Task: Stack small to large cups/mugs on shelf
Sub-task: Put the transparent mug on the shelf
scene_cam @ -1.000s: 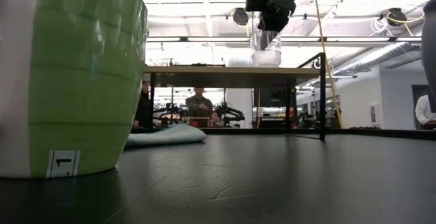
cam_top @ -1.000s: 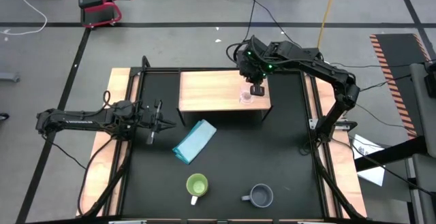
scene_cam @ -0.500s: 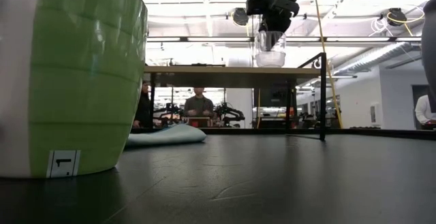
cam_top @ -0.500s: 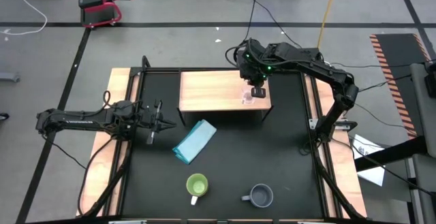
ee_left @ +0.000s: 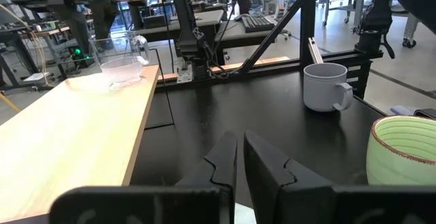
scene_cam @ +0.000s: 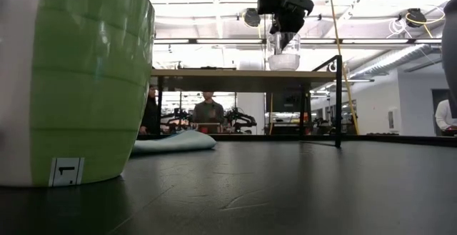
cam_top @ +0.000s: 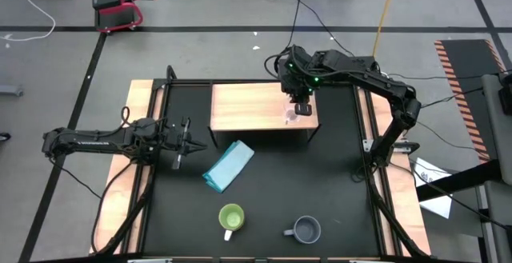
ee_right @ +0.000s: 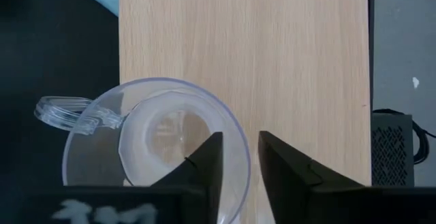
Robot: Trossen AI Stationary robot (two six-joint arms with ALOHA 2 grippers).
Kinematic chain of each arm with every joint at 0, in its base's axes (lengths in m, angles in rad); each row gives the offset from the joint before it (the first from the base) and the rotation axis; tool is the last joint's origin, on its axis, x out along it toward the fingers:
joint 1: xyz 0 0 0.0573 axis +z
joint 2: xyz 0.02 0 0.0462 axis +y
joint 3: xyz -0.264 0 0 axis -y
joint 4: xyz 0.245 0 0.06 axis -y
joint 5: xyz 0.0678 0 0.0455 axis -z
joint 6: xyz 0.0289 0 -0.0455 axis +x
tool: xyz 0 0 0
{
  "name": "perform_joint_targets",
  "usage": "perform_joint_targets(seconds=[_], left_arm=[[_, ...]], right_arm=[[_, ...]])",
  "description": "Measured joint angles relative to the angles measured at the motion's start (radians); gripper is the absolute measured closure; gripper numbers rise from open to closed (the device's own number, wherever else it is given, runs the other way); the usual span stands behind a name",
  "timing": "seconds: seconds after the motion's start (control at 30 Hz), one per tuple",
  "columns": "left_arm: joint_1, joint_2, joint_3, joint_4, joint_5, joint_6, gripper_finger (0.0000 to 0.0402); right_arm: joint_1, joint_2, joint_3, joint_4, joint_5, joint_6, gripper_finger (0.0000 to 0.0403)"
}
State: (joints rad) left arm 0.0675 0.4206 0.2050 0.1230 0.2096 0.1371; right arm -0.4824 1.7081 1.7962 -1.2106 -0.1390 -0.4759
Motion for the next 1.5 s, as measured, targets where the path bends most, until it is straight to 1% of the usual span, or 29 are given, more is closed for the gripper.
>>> perform_joint_targets(seconds=[0.13, 0.27, 0.43, 0.77, 1.03, 1.17, 1.5], left_arm=[[0.000, 0.000, 0.000, 0.000, 0.000, 0.000, 0.0371], [0.000, 0.000, 0.000, 0.000, 0.000, -0.001, 0.0371], [0.000, 0.000, 0.000, 0.000, 0.001, -0.002, 0.0371], [0.000, 0.000, 0.000, 0.000, 0.004, -0.004, 0.0371], [0.000, 0.000, 0.000, 0.000, 0.004, -0.004, 0.0371], [0.000, 0.000, 0.000, 0.000, 0.003, -0.003, 0.0371], [0.000, 0.000, 0.000, 0.000, -0.002, -0.008, 0.0371]], right_arm=[[0.000, -0.001, 0.002, 0.001, 0.000, 0.000, 0.0282], [0.000, -0.002, 0.002, 0.001, 0.000, -0.004, 0.0270], [0.000, -0.002, 0.005, -0.006, 0.000, -0.007, 0.0269], [0.004, -0.004, 0.088, -0.067, 0.003, 0.017, 0.0268], [0.023, -0.004, 0.124, -0.154, 0.009, 0.027, 0.0268], [0.027, -0.034, 0.127, -0.183, 0.011, 0.027, 0.0268], [0.026, -0.175, 0.127, -0.148, 0.008, 0.043, 0.0268]])
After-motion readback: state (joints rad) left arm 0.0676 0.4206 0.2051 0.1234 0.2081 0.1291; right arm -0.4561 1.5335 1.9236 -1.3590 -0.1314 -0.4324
